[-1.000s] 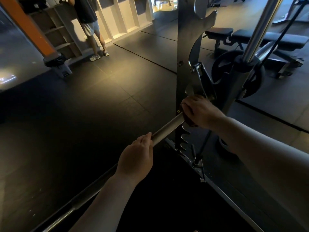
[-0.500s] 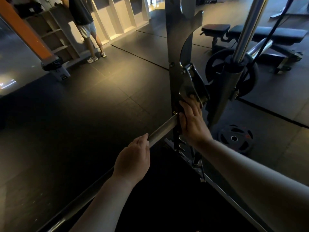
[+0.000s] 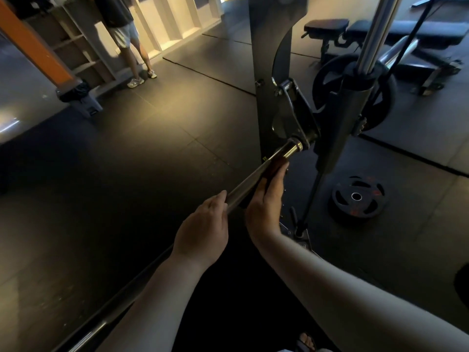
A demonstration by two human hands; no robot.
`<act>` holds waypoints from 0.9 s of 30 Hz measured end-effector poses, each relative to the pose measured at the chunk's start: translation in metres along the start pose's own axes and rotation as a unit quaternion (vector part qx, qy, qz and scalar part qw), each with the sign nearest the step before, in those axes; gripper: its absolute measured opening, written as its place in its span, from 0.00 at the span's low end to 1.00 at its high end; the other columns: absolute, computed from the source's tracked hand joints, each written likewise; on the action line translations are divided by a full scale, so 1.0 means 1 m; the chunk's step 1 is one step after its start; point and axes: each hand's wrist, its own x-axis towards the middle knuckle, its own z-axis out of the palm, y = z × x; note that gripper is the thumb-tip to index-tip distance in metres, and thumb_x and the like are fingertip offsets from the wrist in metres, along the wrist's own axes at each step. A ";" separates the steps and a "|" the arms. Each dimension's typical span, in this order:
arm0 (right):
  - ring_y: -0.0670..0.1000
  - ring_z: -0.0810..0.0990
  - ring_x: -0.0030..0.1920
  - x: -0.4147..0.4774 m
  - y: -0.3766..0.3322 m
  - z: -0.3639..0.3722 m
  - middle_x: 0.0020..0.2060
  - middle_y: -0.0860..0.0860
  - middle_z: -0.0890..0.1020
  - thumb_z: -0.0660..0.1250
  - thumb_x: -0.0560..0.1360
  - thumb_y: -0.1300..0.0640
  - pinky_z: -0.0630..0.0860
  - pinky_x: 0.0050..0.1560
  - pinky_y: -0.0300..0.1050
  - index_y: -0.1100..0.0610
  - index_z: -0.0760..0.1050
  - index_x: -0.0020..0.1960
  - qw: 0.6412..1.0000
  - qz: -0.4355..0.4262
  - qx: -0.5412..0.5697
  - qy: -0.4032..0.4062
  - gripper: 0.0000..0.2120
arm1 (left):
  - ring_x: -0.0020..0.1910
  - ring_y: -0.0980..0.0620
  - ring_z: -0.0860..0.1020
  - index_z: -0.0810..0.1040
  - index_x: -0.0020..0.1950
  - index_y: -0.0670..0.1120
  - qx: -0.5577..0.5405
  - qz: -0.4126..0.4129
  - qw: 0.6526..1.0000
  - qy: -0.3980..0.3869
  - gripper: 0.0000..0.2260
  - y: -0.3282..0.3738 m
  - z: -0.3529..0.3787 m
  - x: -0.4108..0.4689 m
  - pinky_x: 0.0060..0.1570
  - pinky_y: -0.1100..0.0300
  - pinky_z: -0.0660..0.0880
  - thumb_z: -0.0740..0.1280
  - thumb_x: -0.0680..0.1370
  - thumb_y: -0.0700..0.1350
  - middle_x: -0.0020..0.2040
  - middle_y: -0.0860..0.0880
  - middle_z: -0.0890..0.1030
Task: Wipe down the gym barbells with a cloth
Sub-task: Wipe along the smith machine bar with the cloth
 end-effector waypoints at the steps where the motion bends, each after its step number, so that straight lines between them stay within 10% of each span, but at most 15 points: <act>1: 0.37 0.63 0.73 -0.017 0.002 0.007 0.74 0.41 0.60 0.54 0.85 0.56 0.62 0.77 0.44 0.45 0.43 0.83 1.000 -0.005 0.011 -0.010 0.31 | 0.73 0.49 0.71 0.61 0.81 0.49 0.006 0.003 1.000 0.003 0.22 -0.001 0.000 -0.001 0.65 0.55 0.71 0.51 0.87 0.49 0.77 0.48 0.69; 8: 0.58 0.69 0.72 0.013 0.000 0.001 0.74 0.55 0.67 0.52 0.78 0.43 0.66 0.73 0.64 0.41 0.45 0.82 0.999 0.008 -0.026 0.038 0.35 | 0.72 0.52 0.72 0.57 0.82 0.51 0.013 0.039 0.999 -0.010 0.24 -0.018 -0.012 -0.020 0.64 0.60 0.72 0.54 0.86 0.47 0.78 0.50 0.68; 17: 0.50 0.61 0.78 -0.074 0.008 0.038 0.81 0.51 0.57 0.53 0.87 0.55 0.60 0.79 0.50 0.45 0.39 0.83 0.999 0.024 0.030 -0.018 0.31 | 0.73 0.53 0.71 0.57 0.82 0.51 0.001 0.055 0.998 -0.017 0.23 -0.044 -0.023 -0.047 0.63 0.63 0.70 0.53 0.87 0.48 0.78 0.50 0.67; 21: 0.56 0.67 0.75 -0.059 0.010 0.035 0.79 0.54 0.62 0.53 0.82 0.45 0.67 0.74 0.62 0.31 0.37 0.77 0.999 0.040 0.004 0.005 0.32 | 0.72 0.53 0.72 0.57 0.82 0.52 -0.002 0.052 0.998 -0.023 0.23 -0.054 -0.028 -0.059 0.61 0.64 0.71 0.54 0.86 0.47 0.79 0.51 0.66; 27: 0.52 0.66 0.74 -0.057 -0.003 0.040 0.74 0.45 0.64 0.52 0.84 0.49 0.65 0.76 0.62 0.41 0.40 0.82 0.998 0.049 0.008 0.035 0.32 | 0.71 0.55 0.72 0.58 0.82 0.52 -0.004 0.052 0.999 -0.017 0.24 -0.071 -0.033 -0.080 0.63 0.62 0.72 0.57 0.85 0.46 0.78 0.51 0.67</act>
